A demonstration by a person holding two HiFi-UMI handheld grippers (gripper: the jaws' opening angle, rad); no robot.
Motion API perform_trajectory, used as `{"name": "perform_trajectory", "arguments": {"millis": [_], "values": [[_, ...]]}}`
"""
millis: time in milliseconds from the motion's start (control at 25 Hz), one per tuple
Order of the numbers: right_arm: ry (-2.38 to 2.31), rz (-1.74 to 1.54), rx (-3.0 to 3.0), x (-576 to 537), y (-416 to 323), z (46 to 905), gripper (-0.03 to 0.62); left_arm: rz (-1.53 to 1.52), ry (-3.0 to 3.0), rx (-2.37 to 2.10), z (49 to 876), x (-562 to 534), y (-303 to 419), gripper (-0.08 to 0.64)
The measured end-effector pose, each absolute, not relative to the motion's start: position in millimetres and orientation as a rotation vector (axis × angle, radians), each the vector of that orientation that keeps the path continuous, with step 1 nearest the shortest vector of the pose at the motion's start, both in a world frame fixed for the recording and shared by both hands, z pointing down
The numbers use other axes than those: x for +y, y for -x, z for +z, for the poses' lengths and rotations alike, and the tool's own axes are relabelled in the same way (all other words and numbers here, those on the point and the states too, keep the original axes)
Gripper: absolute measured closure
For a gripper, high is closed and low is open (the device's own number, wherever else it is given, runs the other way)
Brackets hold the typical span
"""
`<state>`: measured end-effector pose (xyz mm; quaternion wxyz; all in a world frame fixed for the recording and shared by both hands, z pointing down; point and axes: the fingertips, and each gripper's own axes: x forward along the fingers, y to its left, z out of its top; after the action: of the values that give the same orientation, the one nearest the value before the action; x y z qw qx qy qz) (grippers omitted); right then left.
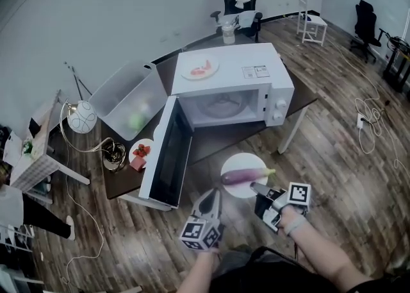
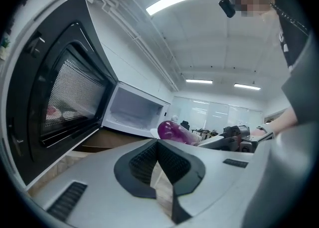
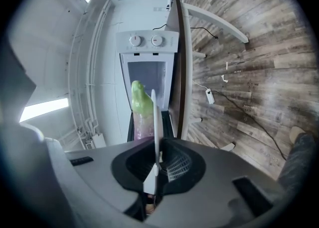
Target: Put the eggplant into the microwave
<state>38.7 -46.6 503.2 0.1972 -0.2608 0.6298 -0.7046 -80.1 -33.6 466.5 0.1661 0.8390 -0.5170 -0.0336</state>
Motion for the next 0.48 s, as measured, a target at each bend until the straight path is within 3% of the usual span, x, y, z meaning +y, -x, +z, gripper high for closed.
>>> {"name": "perform_trajectory", "arguments": {"millis": [480], "values": [[0.757,-1.964,1.743,-106.9,-29.7,506.6,0.569,-0.114,-2.357,-1.475,476.9,-84.0,93.9,0.568]]}}
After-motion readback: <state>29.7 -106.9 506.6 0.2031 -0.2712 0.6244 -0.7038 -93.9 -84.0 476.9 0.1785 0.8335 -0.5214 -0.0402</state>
